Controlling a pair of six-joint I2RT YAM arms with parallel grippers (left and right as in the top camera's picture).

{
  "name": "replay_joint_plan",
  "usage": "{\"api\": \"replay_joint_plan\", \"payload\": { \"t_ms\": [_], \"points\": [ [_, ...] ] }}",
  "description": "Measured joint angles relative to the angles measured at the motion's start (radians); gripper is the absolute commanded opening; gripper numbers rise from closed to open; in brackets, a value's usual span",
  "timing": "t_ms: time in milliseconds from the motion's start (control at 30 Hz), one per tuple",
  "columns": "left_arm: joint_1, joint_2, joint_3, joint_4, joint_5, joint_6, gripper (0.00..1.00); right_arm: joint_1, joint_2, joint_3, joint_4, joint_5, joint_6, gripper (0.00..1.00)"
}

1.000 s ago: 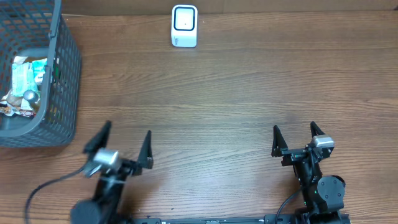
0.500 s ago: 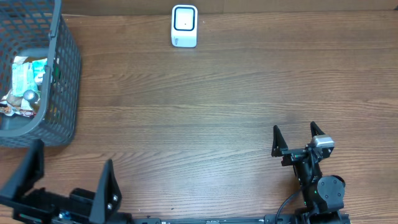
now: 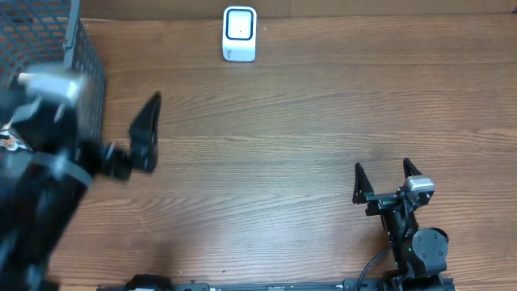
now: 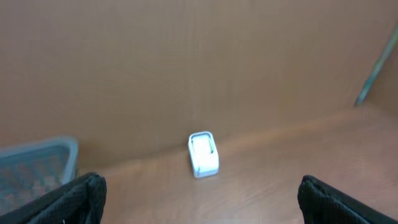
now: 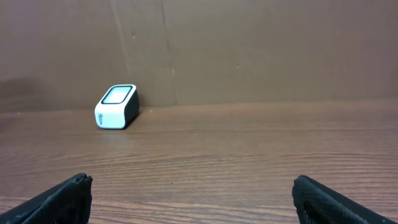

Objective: Scan the item barcode
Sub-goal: 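Move the left gripper up and into the grey basket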

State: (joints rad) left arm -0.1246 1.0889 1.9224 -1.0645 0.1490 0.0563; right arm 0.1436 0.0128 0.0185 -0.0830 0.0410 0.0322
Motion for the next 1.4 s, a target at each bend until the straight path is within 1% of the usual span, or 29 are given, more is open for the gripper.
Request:
{"api": "replay_joint_plan", "payload": {
  "t_ms": [100,200,267,333,433,600,733,900,1033,1133,1400],
  "points": [
    [0.0,0.128,0.062,-0.051,-0.011,0.007,0.99,0.0,0.0,0.0,0.0,0.0,0.0,1.0],
    [0.0,0.223,0.068,-0.096,-0.019,0.012,1.0,0.0,0.0,0.0,0.0,0.0,0.0,1.0],
    [0.0,0.289,0.068,-0.103,-0.029,0.032,1.0,0.0,0.0,0.0,0.0,0.0,0.0,1.0],
    [0.0,0.317,0.068,-0.101,-0.039,0.046,1.0,0.0,0.0,0.0,-0.001,0.0,0.0,1.0],
    [0.0,0.354,0.068,-0.064,-0.092,0.051,1.0,0.0,0.0,0.0,0.0,0.0,0.0,1.0],
    [0.021,0.374,0.068,0.045,-0.279,0.031,1.0,0.0,0.0,0.0,-0.001,0.0,0.0,1.0],
    [0.1,0.374,0.069,0.095,-0.397,0.024,1.0,0.0,0.0,0.0,0.0,-0.001,0.0,1.0],
    [0.266,0.374,0.069,0.072,-0.452,-0.006,1.0,0.0,0.0,0.0,0.0,0.0,0.0,1.0],
    [0.397,0.392,0.07,0.024,-0.444,-0.04,1.0,0.0,0.0,0.0,0.0,0.0,0.0,1.0],
    [0.482,0.43,0.071,-0.028,-0.405,-0.058,0.98,0.0,0.0,0.0,0.0,0.0,0.0,1.0],
    [0.652,0.553,0.071,-0.153,-0.232,-0.077,0.96,0.0,0.0,0.0,0.0,0.0,0.0,1.0]
  ]
}}
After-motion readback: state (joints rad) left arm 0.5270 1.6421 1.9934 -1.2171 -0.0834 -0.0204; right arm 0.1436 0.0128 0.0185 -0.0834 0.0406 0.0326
